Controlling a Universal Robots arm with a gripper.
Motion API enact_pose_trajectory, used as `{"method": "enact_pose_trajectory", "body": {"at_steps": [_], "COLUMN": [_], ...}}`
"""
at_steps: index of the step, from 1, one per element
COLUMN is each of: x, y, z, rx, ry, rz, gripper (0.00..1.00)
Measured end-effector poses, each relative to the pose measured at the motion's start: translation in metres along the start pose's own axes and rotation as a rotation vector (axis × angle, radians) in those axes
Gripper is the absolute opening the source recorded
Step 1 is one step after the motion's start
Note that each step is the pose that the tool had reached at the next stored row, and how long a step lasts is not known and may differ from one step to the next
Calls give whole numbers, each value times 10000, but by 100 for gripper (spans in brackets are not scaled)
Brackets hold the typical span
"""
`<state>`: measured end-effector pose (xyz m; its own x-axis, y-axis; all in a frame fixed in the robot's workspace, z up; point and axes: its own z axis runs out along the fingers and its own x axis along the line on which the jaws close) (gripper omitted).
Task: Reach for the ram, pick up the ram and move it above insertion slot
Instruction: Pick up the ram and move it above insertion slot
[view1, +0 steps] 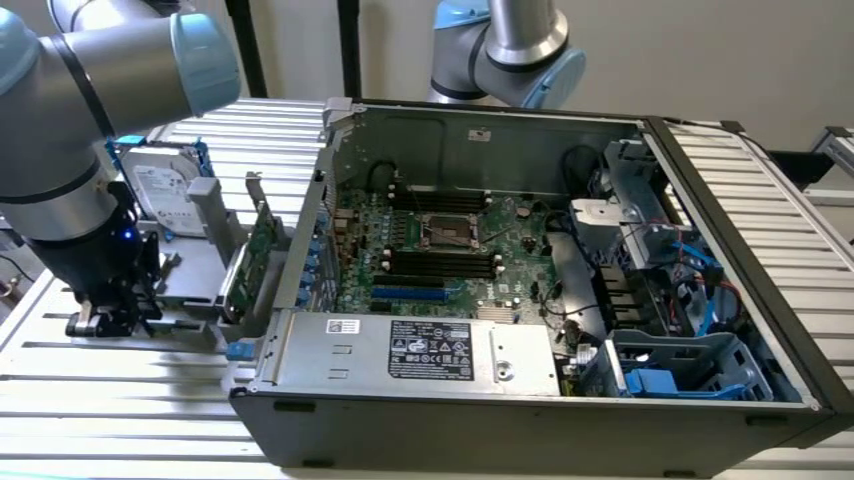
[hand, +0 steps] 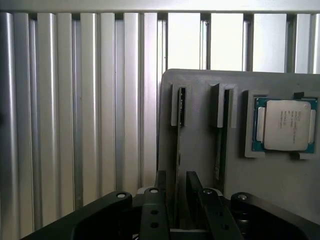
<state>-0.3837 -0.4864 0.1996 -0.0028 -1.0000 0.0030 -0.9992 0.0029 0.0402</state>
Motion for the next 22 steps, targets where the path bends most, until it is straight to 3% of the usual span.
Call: {"method": "enact_pose_trajectory", "body": {"at_steps": [6,11,22], "x": [0,0,0], "y": [0,0,-1], "z": [9,11,11], "rx": [-2,-9,-8], "ry": [1,1,-7], "rz": [-23,-22,-24], "gripper": [31,13,13]}}
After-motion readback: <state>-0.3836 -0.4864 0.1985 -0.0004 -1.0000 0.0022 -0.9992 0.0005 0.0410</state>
